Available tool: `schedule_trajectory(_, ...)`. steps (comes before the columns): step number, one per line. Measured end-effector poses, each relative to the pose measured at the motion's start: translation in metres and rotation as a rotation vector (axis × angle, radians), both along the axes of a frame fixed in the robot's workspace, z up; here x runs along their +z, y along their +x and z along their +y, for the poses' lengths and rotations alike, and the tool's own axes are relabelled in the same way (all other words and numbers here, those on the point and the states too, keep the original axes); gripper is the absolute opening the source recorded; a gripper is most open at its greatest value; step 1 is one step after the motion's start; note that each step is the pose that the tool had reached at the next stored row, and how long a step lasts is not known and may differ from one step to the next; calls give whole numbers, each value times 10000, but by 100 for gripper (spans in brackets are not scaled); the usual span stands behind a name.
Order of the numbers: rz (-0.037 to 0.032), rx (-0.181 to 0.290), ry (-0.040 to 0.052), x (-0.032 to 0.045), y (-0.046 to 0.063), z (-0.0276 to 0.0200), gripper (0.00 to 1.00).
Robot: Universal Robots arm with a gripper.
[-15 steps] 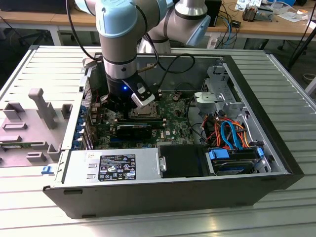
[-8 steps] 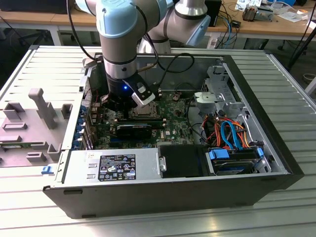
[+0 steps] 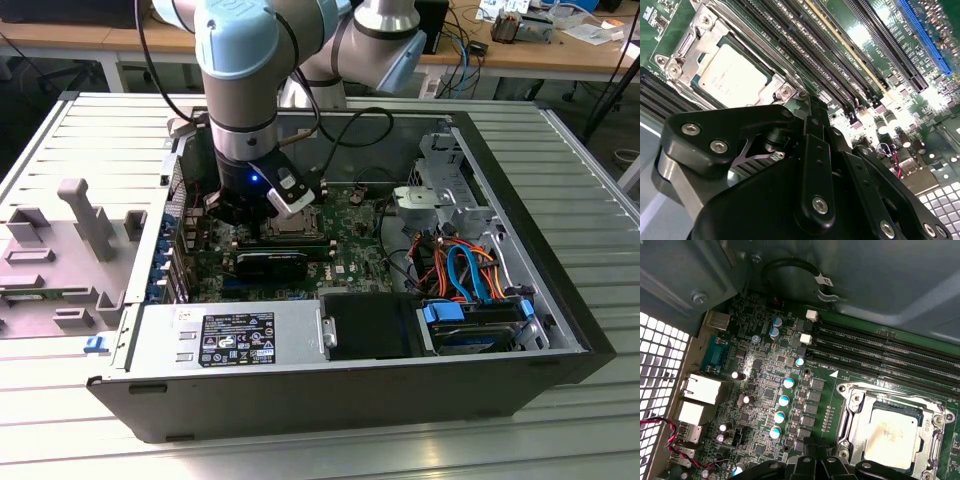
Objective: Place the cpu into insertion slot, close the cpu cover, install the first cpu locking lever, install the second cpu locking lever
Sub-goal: 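Install the second cpu locking lever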
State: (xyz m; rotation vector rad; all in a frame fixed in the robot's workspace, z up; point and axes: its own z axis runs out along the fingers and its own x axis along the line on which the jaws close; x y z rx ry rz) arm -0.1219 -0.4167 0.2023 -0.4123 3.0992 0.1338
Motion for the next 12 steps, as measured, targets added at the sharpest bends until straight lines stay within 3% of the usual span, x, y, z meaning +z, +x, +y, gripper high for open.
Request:
schedule_trajectory(3,1,14,80,1,0,0,11)
schedule_trajectory(8,-2,23,114,8,9,-5,11)
schedule_trajectory(12,0,26,111,266,10,-5,11)
